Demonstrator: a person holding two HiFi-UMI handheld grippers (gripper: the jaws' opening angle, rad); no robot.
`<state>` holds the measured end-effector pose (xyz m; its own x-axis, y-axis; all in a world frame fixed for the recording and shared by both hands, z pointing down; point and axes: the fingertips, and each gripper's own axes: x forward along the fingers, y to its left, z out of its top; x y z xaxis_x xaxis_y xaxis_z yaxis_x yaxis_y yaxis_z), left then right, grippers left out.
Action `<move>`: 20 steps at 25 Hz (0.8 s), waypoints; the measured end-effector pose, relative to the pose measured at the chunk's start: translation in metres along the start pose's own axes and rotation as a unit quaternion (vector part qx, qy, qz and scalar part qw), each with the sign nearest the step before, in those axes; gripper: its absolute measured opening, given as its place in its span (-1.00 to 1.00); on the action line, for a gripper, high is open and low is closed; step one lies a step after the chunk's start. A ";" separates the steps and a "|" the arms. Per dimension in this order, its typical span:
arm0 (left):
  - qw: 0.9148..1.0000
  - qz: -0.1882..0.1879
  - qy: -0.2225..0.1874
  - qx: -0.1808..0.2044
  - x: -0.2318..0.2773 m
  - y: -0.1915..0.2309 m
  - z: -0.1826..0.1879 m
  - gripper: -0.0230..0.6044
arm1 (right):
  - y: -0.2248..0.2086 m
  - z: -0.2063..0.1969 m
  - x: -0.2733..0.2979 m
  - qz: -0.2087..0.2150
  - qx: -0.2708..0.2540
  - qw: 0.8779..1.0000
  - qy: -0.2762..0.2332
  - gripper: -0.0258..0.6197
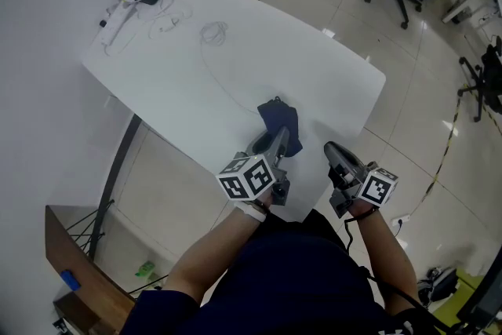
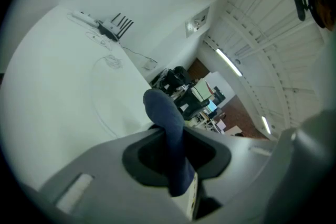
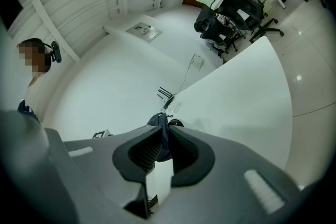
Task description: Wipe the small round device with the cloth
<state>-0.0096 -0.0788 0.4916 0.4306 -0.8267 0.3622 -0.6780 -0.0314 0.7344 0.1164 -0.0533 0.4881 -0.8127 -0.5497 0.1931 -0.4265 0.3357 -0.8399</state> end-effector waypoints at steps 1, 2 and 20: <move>1.000 0.010 -0.006 -0.016 -0.002 0.010 -0.002 -0.67 | -0.002 0.000 0.001 -0.002 0.001 1.000 0.001 -0.79; 0.999 0.018 -0.011 -0.032 -0.004 0.021 -0.004 -0.67 | -0.005 0.000 0.002 -0.003 0.001 1.000 0.002 -0.79; 0.983 0.105 0.018 -0.147 -0.005 0.106 -0.047 -0.67 | -0.017 -0.002 0.001 -0.018 0.007 1.000 -0.001 -0.79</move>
<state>-0.0557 -0.0513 0.5951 0.3236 -0.7765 0.5407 -0.5558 0.3064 0.7728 0.1217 -0.0579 0.5036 -0.7962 -0.5631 0.2213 -0.4492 0.3051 -0.8397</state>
